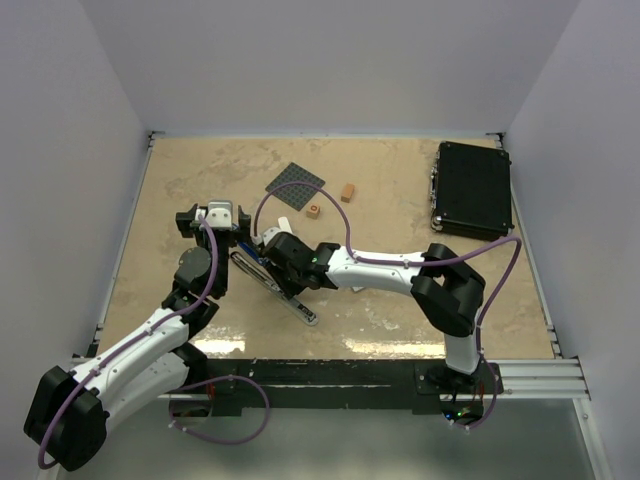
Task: Load the staples into the stapler
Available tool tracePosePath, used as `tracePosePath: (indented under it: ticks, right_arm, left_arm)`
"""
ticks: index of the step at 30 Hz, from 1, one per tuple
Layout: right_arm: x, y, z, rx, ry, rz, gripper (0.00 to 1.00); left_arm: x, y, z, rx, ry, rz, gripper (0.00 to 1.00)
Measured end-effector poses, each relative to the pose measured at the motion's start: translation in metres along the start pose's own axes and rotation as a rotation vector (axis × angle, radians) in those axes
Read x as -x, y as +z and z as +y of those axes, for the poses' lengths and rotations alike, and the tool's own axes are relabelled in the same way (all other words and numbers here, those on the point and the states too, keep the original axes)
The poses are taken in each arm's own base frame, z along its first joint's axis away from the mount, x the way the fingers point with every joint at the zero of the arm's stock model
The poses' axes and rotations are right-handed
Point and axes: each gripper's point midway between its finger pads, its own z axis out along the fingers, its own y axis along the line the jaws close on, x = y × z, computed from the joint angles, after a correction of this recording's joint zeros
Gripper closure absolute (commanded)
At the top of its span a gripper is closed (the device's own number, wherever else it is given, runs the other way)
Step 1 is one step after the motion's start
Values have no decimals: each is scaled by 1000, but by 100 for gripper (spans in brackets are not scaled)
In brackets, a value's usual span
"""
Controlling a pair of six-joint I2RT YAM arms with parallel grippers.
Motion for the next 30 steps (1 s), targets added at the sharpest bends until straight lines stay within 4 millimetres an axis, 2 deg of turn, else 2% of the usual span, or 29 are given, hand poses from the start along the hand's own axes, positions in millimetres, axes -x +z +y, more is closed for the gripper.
tracePosePath:
  ticks: [16,30]
  right_arm:
    - [2,-3,5,36,-16,-6,64]
    - [-17,1,7,65,-36,42,64]
  left_arm:
    - [0,0,0,0,-5,0,0]
    - [0,0,0,0,-6,0,0]
